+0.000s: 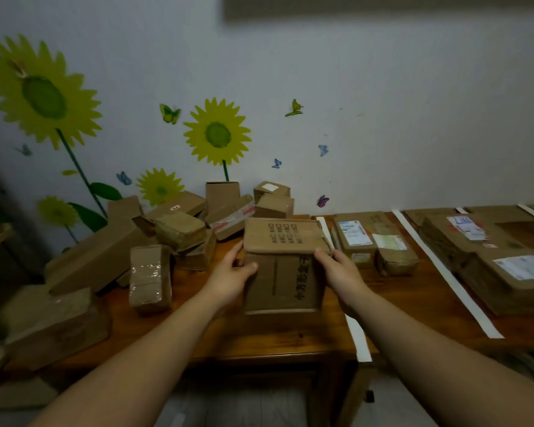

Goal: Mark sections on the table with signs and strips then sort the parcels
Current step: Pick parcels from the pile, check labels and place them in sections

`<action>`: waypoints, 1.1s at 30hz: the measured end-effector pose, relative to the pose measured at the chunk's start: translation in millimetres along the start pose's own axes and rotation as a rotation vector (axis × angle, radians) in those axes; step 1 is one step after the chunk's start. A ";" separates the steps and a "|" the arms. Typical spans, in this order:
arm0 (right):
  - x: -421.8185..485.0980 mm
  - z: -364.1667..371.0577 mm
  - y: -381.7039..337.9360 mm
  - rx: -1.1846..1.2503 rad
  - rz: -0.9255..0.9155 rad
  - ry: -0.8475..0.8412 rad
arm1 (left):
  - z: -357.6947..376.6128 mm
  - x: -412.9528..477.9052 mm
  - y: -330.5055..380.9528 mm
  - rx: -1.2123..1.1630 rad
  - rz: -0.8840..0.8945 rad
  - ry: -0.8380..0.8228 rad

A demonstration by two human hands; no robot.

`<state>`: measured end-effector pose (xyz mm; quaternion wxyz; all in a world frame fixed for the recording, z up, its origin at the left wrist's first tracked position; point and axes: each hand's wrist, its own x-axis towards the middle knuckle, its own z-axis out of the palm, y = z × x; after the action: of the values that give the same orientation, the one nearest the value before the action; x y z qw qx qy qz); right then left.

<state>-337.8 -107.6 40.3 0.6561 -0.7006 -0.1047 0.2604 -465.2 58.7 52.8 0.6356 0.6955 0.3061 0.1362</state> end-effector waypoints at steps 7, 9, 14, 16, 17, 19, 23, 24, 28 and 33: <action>-1.9 -78.6 -5.2 -0.144 -0.118 -0.033 | 76.6 13.8 11.0 0.028 -0.048 0.073; -3.8 -95.2 -3.1 -0.157 -0.130 -0.021 | 92.2 16.3 12.4 0.017 -0.073 0.016; -0.8 -127.1 1.4 -0.108 -0.066 0.119 | 124.1 25.9 23.4 -0.019 -0.019 -0.131; 2.6 -140.1 2.6 -0.063 -0.001 0.189 | 135.4 30.6 28.1 -0.003 0.021 -0.166; 4.5 -146.8 3.9 -0.058 0.016 0.217 | 140.2 34.6 28.9 0.017 0.044 -0.172; 8.2 -157.7 5.2 -0.070 0.029 0.253 | 149.1 43.8 31.0 0.071 0.098 -0.196; 11.3 -170.0 -1.1 0.009 0.027 0.291 | 169.6 63.5 39.4 0.119 0.149 -0.289; 13.2 -172.0 -4.9 0.030 0.022 0.301 | 175.4 67.5 42.5 0.118 0.162 -0.307; 24.6 -177.1 -14.3 0.008 -0.004 0.348 | 189.2 85.9 49.1 0.168 0.216 -0.290; 31.0 -179.4 -16.8 0.030 0.099 0.282 | 195.8 108.2 42.7 0.158 0.189 -0.320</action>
<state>-218.3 -245.6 50.2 0.6610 -0.7246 0.0272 0.1932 -257.3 -33.5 42.2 0.6040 0.7817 0.1440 0.0586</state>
